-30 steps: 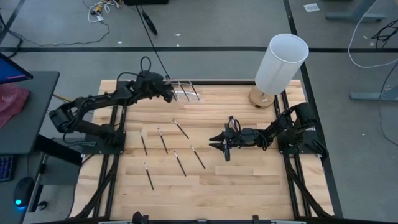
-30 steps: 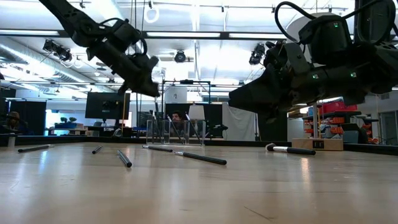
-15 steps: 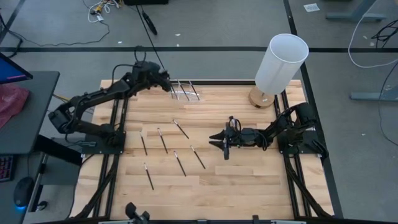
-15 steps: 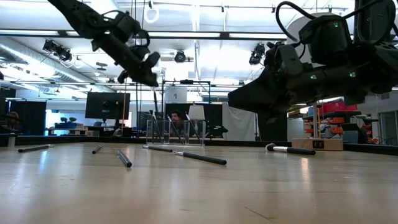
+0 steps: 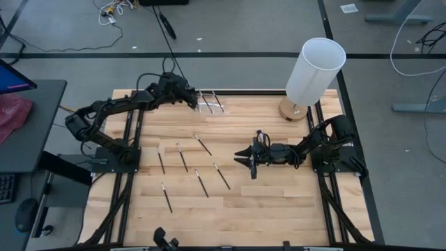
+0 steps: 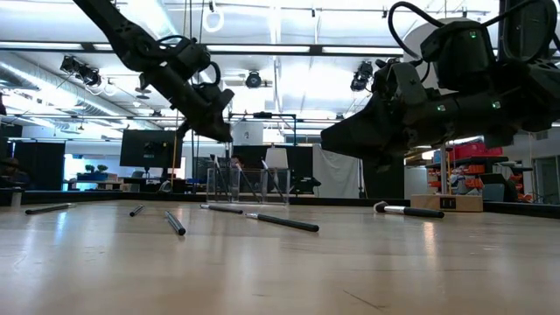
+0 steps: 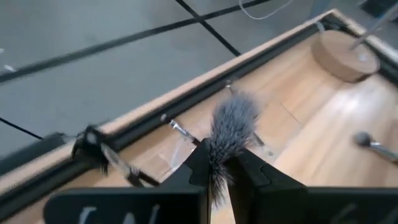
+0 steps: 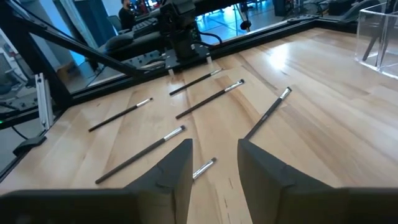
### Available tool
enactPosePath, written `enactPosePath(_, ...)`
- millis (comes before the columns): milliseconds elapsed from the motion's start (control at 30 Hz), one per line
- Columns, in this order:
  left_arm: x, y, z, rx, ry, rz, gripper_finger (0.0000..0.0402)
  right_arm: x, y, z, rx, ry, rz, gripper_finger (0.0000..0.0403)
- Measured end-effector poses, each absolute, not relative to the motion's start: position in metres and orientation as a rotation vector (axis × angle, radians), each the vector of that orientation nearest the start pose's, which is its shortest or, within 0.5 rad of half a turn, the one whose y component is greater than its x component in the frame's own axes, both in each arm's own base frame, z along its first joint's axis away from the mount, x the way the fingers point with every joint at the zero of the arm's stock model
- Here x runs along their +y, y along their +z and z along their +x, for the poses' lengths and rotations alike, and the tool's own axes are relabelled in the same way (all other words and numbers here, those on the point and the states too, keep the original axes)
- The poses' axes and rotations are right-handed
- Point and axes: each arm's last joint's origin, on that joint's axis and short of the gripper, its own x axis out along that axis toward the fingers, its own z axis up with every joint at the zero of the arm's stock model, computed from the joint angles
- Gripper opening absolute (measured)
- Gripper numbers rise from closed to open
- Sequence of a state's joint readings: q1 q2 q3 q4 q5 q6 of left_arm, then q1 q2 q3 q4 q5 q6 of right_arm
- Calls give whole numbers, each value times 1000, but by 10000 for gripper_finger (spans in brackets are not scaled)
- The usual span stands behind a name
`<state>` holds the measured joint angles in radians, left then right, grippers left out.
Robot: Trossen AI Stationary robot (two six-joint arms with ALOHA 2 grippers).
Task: Put items in baskets/containers
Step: Put the black highlighter brush into the transparent organizer
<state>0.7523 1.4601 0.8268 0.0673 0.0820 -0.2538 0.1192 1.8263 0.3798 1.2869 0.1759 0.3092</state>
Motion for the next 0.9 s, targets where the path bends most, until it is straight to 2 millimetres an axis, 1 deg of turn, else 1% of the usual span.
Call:
enactPosePath(233, 203, 217, 227, 445, 691, -498, 32, 27, 108, 270, 148, -81, 285, 129)
enactPosePath(600, 205, 211, 220, 522, 760, -510, 32, 27, 108, 270, 149, -81, 285, 129)
enactPosePath(900, 205, 210, 220, 522, 780, -518, 32, 27, 108, 270, 149, -81, 285, 129)
